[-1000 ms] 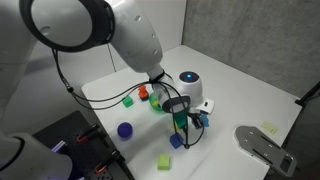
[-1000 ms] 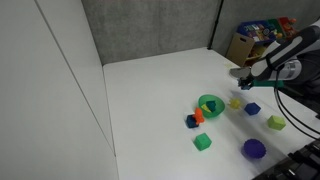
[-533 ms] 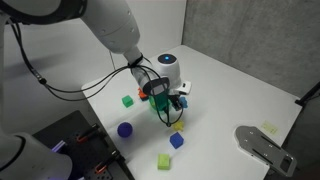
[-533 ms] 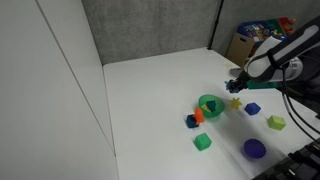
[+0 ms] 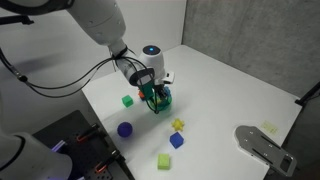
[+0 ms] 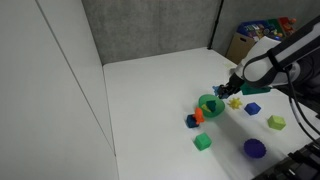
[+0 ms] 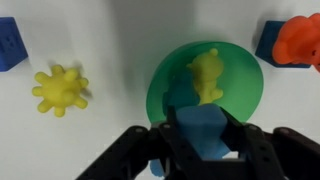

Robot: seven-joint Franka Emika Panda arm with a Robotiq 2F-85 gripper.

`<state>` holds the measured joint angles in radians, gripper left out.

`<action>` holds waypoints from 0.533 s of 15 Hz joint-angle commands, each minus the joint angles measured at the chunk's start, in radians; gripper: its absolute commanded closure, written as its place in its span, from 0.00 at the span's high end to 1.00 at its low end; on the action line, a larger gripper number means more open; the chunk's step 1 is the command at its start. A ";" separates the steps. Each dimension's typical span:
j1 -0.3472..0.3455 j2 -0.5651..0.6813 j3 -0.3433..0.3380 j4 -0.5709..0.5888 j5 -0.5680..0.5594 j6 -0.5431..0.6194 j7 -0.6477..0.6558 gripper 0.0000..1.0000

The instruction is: Pick up the light blue toy and place it in the green bowl

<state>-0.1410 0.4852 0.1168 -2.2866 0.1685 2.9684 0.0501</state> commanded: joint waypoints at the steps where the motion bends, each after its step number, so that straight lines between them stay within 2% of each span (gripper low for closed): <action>1: -0.039 -0.023 0.061 -0.020 0.032 -0.027 -0.057 0.68; 3: -0.051 -0.030 0.075 -0.023 0.031 -0.044 -0.073 0.72; 6: -0.084 -0.055 0.098 -0.017 0.047 -0.093 -0.098 0.95; 7: -0.094 -0.074 0.100 -0.016 0.057 -0.112 -0.105 1.00; 8: -0.105 -0.095 0.101 -0.014 0.071 -0.138 -0.114 1.00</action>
<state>-0.2022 0.4655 0.1937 -2.2933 0.1896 2.9091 -0.0107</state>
